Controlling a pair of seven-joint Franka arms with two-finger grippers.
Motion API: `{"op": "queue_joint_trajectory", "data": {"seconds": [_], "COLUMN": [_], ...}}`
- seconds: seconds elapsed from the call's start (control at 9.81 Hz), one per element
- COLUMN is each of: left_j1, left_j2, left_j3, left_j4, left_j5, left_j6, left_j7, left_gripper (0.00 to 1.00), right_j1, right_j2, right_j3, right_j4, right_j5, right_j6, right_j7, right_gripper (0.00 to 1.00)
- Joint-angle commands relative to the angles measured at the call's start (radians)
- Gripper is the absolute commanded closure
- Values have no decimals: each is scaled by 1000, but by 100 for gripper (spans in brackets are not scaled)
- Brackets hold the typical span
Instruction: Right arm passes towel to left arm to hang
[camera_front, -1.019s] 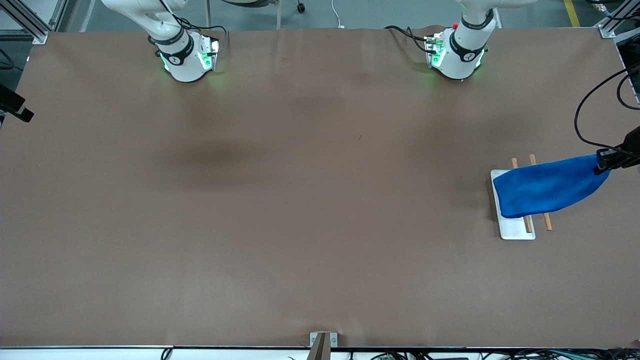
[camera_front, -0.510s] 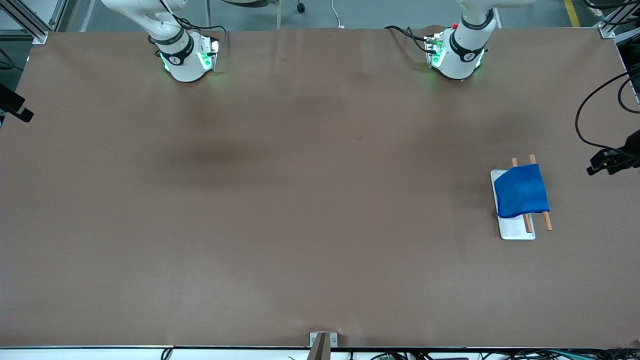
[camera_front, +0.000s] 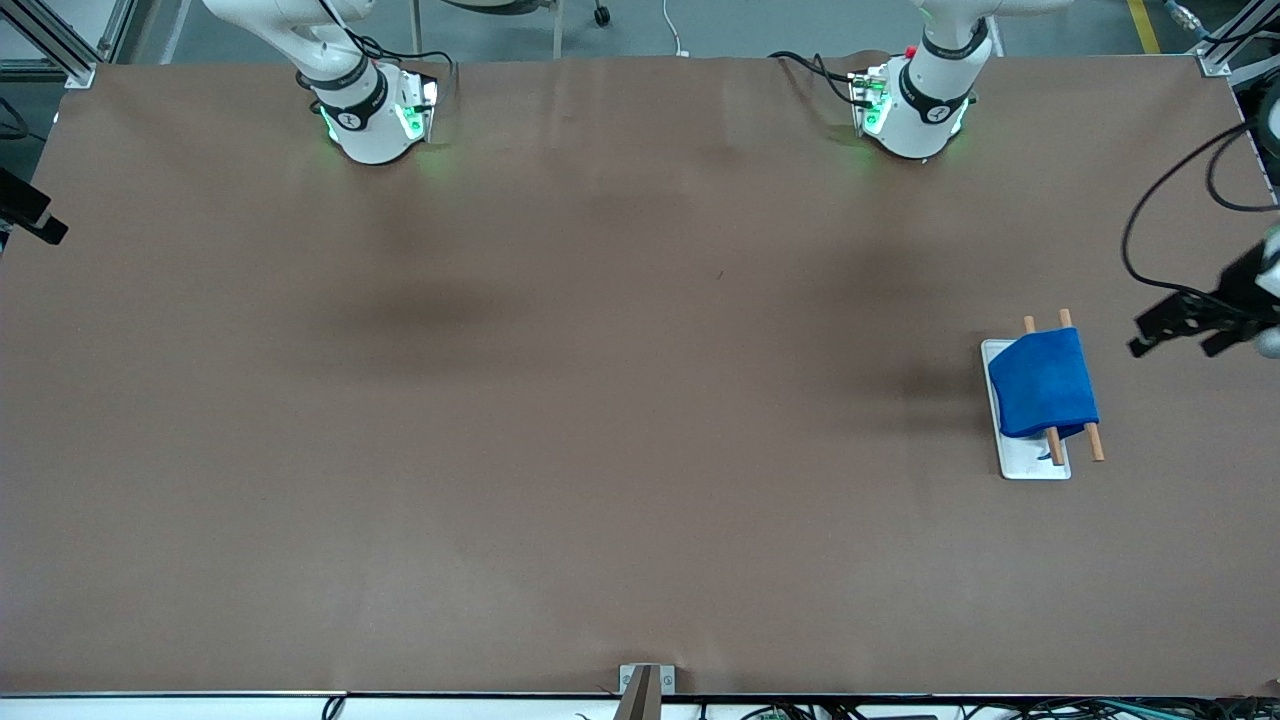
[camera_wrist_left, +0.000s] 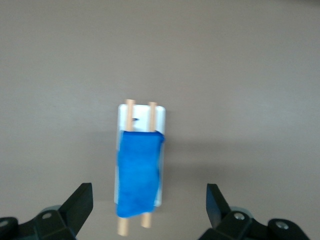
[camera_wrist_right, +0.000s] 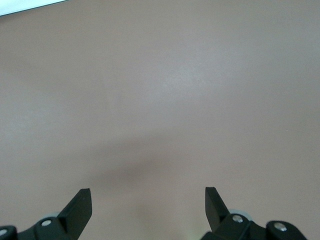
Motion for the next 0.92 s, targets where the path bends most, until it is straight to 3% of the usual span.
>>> {"op": "queue_joint_trajectory", "data": {"seconds": [0.0, 0.2, 0.31, 0.61, 0.71, 0.82], "left_j1": [10, 11, 11, 13, 13, 13], "left_j2": [-100, -126, -120, 33, 74, 76], "left_j3": [-141, -151, -149, -144, -144, -144], "left_j4": [-31, -10, 45, 464, 542, 550], "left_j5": [163, 155, 126, 95, 104, 112], "left_j6": [-132, -164, -212, -546, -602, -605], "left_j7": [-183, -209, -209, -210, -212, -213], "left_gripper": [1, 0, 0, 0, 0, 0], "right_j1": [4, 4, 4, 4, 4, 2], "right_j2": [3, 3, 3, 3, 3, 3], "right_j3": [-1, -1, -1, -1, -1, -2], "right_j4": [13, 13, 13, 13, 13, 13], "right_j5": [-4, -5, -5, -5, -5, -5], "right_j6": [-10, -8, -8, -8, -8, -8], "right_j7": [-8, -8, -8, -8, -8, -8], "right_gripper": [0, 0, 0, 0, 0, 0]}}
